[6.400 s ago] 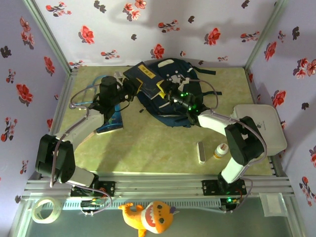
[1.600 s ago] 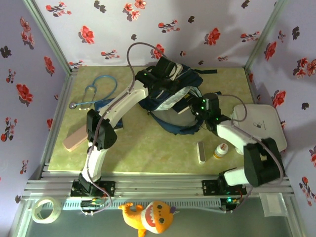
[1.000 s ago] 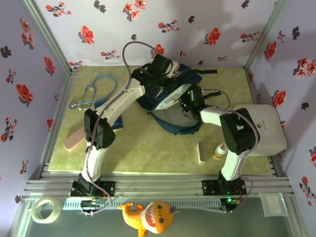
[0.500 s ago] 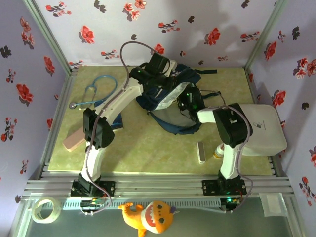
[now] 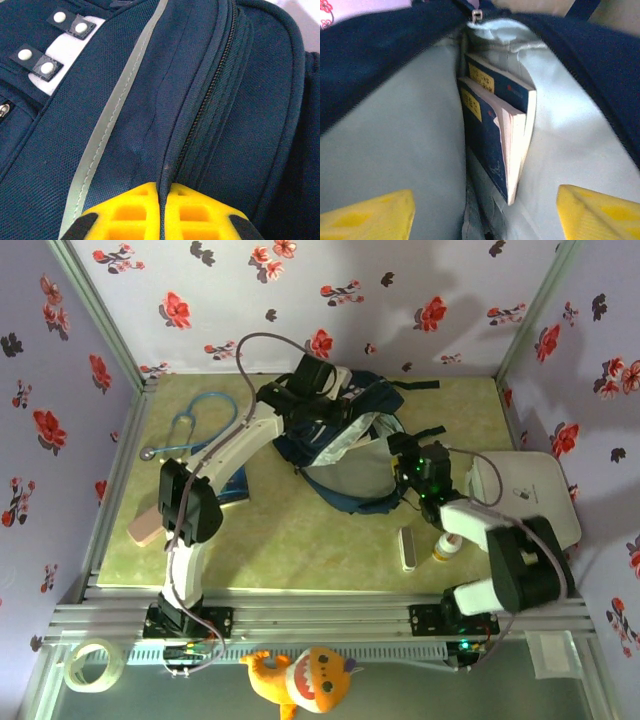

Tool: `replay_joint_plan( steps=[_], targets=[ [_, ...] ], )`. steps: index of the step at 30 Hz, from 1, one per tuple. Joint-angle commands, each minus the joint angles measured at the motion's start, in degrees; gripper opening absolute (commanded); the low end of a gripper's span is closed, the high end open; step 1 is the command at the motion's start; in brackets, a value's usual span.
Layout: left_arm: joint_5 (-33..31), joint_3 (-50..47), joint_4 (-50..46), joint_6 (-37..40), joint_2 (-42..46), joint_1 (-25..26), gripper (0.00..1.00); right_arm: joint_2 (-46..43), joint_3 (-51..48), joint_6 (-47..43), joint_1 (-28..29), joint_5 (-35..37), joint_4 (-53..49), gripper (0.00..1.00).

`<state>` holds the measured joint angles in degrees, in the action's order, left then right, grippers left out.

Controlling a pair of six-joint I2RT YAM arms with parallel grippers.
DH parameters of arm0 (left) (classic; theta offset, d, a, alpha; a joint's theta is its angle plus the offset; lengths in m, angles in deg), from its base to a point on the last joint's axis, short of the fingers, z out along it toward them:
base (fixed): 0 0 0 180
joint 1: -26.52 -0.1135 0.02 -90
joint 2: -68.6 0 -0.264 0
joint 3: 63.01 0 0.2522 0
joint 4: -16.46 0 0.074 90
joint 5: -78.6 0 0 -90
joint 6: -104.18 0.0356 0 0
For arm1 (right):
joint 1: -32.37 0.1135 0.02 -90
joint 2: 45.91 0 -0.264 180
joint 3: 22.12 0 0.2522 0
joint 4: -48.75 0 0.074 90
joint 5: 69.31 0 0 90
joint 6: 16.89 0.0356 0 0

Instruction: Pack the student bag

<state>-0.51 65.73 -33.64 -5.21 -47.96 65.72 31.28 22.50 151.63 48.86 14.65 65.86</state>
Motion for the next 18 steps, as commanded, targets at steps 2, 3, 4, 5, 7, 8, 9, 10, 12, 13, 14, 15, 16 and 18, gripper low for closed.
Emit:
replay_joint_plan(
  steps=[2, 3, 4, 5, 7, 8, 9, 10, 12, 13, 14, 15, 16, 18],
  targets=[
    [1.8, -4.8, 6.3, -2.9, 5.2, -1.2, 0.11, -15.0, 3.1, -7.7, -0.2, 14.3, -28.6, 0.83],
    [2.1, -6.2, 6.6, -3.1, 5.5, -1.3, 0.15, -17.6, 4.1, -9.9, -0.3, 16.9, -32.8, 0.85],
    [2.4, -7.4, 6.8, -3.4, 5.8, -1.3, 0.19, -19.6, 5.0, -11.6, -0.4, 18.5, -35.7, 0.86],
    [2.8, -8.9, 7.1, -3.7, 6.3, -1.4, 0.26, -21.2, 6.1, -13.5, -0.4, 19.6, -38.2, 0.87],
    [2.8, -11.6, 7.9, -4.6, 7.5, -1.6, 0.38, -22.4, 8.5, -17.1, -0.4, 19.9, -41.4, 0.89],
    [2.8, -13.3, 8.8, -5.2, 8.2, -1.9, 0.41, -22.4, 10.4, -18.7, -0.4, 19.5, -43.4, 0.91],
    [2.7, -15.2, 9.9, -6.2, 9.3, -2.3, 0.45, -21.9, 12.2, -19.9, -0.4, 18.9, -44.9, 0.92],
    [2.5, -17.2, 10.9, -7.0, 10.3, -2.6, 0.48, -21.4, 13.2, -21.0, -0.4, 18.2, -45.5, 0.92],
    [1.7, -21.6, 13.0, -8.9, 12.5, -3.8, 0.56, -20.3, 14.8, -22.5, -0.2, 16.3, -45.8, 0.94],
    [0.8, -23.4, 13.3, -9.6, 13.5, -4.3, 0.59, -19.7, 15.1, -22.9, -0.2, 15.3, -45.5, 0.94],
    [-0.4, -25.5, 13.5, -10.3, 14.6, -5.1, 0.62, -19.1, 15.6, -23.3, -0.2, 14.2, -45.1, 0.94],
    [-1.8, -27.6, 13.3, -10.6, 15.9, -5.8, 0.65, -18.4, 15.9, -23.8, -0.1, 13.0, -44.7, 0.94],
    [-3.0, -29.1, 13.0, -10.8, 16.9, -6.5, 0.68, -17.7, 16.3, -24.1, -0.1, 11.8, -44.4, 0.94],
    [-4.5, -33.4, 11.8, -11.4, 19.5, -8.8, 0.73, -16.1, 16.9, -25.1, 0.2, 9.1, -43.2, 0.94]
  ],
)
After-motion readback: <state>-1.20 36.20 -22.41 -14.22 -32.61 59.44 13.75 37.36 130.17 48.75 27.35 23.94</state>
